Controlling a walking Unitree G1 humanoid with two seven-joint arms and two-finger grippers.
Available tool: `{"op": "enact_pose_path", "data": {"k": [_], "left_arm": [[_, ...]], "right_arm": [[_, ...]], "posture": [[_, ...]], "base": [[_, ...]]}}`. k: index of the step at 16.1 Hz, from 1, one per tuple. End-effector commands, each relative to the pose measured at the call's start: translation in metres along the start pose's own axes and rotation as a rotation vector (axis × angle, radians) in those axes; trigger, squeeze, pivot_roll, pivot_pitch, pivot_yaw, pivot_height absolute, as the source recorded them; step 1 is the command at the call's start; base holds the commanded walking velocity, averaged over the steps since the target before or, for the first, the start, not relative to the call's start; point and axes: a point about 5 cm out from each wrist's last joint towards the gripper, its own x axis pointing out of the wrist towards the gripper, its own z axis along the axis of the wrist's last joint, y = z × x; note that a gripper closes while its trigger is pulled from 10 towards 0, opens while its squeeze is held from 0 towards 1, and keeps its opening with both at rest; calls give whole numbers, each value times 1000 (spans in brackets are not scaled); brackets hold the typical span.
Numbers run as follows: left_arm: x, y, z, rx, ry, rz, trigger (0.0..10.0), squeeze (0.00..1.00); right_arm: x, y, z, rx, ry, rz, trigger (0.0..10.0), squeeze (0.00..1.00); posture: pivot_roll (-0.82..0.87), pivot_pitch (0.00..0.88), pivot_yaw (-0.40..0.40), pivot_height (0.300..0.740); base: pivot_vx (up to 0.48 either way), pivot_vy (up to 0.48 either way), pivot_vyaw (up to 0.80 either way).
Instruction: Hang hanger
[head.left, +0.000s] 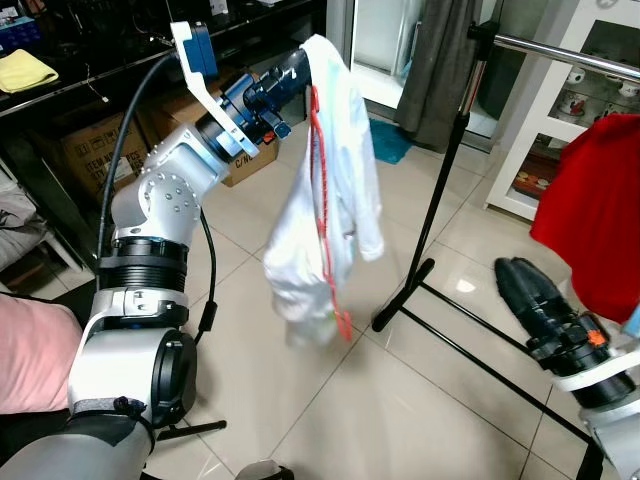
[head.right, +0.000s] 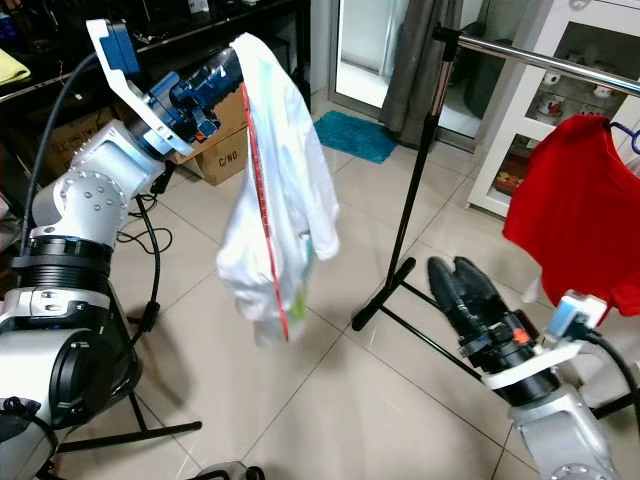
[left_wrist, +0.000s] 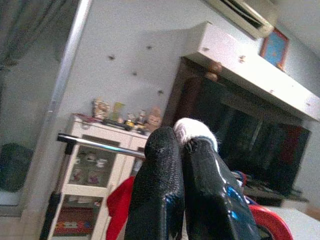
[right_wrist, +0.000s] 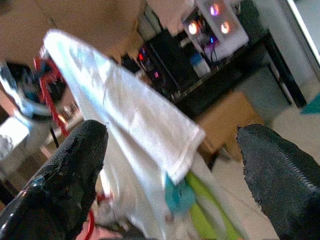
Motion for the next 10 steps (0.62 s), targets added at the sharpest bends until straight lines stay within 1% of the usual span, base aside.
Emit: {"op": "enact_pose_path", "data": {"k": [1,2,4,6,7,9,10], "left_arm": [[11,-1,17,58,-64,31,0,0],[13,2,17,73,-80,77,0,0],[14,3,15,85,-78,101,0,0],[13,5,11,78,-76,125,0,0],[14,6,10,81,-81,139,0,0],[15,8,11,93,-95,162,0,0],[16,10,12,95,-109,186,0,0]], "right_arm": [[3,4,-5,-71,52,-8,10000,1000],[7,6,-10,-142,86,-27,10000,1000],[11,8,-17,-215,126,-36,10000,1000],[13,8,-23,-220,112,-59,10000,1000],[11,10,-28,-227,126,-50,10000,1000],[7,14,-38,-208,155,-34,10000,1000],[2,17,-46,-199,198,-11,10000,1000]], "posture": [[78,31,69,740],[79,32,70,740],[79,32,71,740],[81,37,71,740],[82,39,72,740],[84,43,72,740],[84,43,74,740]], "base": [[0,0,0],[0,0,0],[0,0,0],[0,0,0],[0,0,0],[0,0,0],[0,0,0]]}}
